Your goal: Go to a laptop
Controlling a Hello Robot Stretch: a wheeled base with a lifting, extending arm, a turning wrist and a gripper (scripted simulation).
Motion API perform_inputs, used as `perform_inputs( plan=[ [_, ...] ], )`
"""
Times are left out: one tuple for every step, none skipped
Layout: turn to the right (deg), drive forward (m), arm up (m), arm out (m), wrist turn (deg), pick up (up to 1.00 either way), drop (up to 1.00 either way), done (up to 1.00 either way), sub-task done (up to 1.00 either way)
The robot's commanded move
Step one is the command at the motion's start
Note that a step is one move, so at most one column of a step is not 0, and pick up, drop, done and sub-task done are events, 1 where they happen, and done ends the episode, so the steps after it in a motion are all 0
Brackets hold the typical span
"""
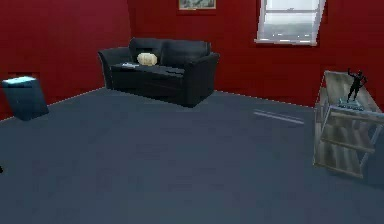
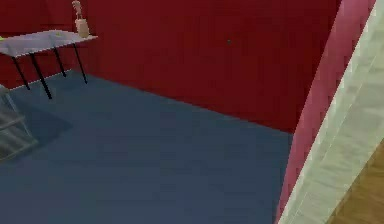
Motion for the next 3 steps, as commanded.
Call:
perform_inputs(
  plan=[
    [0.0,1.0,0.0,0.0,0.0,0.0,0.0,0.0,0.0],
    [-3.0,0.0,0.0,0.0,0.0,0.0,0.0,0.0,0.0],
    [0.0,1.0,0.0,0.0,0.0,0.0,0.0,0.0,0.0]
  ],
)
